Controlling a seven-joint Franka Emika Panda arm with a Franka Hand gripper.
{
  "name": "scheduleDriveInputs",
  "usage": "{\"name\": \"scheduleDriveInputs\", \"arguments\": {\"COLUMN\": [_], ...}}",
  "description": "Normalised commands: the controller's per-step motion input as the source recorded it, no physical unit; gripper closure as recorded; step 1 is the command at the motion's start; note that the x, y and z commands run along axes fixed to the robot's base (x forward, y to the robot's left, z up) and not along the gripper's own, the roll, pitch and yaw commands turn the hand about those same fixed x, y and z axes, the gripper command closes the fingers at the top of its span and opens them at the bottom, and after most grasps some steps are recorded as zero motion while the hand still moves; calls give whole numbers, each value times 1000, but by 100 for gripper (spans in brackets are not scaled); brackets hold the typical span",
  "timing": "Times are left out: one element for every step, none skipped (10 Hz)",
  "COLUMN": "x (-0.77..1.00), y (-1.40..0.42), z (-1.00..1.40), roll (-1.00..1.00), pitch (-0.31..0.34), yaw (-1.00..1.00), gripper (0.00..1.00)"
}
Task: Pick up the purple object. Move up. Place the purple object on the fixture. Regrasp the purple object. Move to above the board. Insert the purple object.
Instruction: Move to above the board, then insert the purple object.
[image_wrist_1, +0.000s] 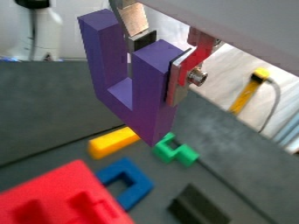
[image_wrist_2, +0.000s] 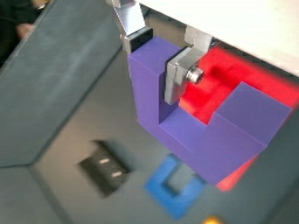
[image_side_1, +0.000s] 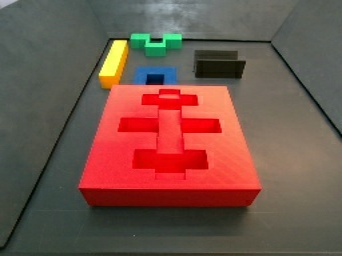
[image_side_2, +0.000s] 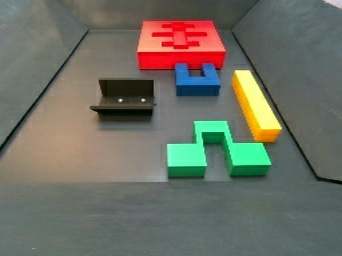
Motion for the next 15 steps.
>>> {"name": "scheduleDriveInputs", "arguments": {"x": [-146,-71,-73,-81,-80,-78,-65,-45,60,243,294,457,669,700,743], "y": [-80,-19,10,26,46,41,26,18,0,-9,-163,-306,-283,-460,-777], "z": [21,5,8,12,6,-2,5,-3,0,-6,-51,-234,-409,-497,-569], "roll": [-1000,-1000,-1000,-1000,-881,-653,-393,-264,0,-66,-206,-166,-123,-21,66], "pitch": [99,95,81,61,25,-5,-24,-26,0,-53,-261,-246,-184,-123,-10], "yaw": [-48,-46,-33,-29,-20,-14,-8,-8,0,0,-34,-60,0,14,0], "gripper": [100,100,100,100,100,100,100,100,100,100,100,100,100,100,100]}}
